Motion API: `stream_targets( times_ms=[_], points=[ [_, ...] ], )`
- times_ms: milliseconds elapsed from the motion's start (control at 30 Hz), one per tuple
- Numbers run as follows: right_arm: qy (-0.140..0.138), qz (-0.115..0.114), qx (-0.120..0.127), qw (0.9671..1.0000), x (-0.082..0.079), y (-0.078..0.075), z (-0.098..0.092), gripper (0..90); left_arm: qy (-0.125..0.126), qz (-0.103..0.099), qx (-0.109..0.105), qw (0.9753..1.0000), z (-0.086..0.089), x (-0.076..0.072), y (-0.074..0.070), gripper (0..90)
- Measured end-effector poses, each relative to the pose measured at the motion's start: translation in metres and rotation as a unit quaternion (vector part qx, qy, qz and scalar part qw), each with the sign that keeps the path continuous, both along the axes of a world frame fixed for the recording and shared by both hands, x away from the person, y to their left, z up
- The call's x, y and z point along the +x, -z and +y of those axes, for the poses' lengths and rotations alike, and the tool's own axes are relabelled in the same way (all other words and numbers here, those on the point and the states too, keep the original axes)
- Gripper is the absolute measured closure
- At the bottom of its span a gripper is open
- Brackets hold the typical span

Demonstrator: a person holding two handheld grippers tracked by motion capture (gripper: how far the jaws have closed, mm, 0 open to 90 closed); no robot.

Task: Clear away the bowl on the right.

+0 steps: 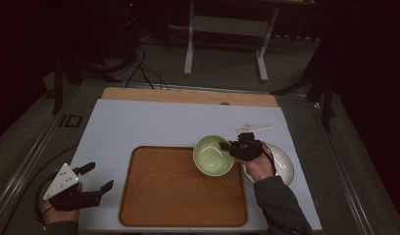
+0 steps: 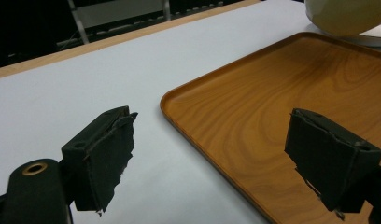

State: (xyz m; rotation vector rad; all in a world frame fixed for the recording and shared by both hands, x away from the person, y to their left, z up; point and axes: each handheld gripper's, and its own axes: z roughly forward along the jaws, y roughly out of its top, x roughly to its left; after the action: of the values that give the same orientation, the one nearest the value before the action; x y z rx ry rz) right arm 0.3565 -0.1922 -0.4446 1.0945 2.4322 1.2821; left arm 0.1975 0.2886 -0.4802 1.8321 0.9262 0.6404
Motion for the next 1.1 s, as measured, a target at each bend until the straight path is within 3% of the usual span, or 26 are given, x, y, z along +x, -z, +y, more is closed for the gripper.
stream_targets(
  times_ms=[1100],
  points=[
    [-0.048, 0.011, -0.012, 0.9987, -0.007, 0.014, 0.041, 82.6, 0.000, -0.001, -0.001, 1.0000, 0.000, 0.000, 0.000, 15.1]
  ],
)
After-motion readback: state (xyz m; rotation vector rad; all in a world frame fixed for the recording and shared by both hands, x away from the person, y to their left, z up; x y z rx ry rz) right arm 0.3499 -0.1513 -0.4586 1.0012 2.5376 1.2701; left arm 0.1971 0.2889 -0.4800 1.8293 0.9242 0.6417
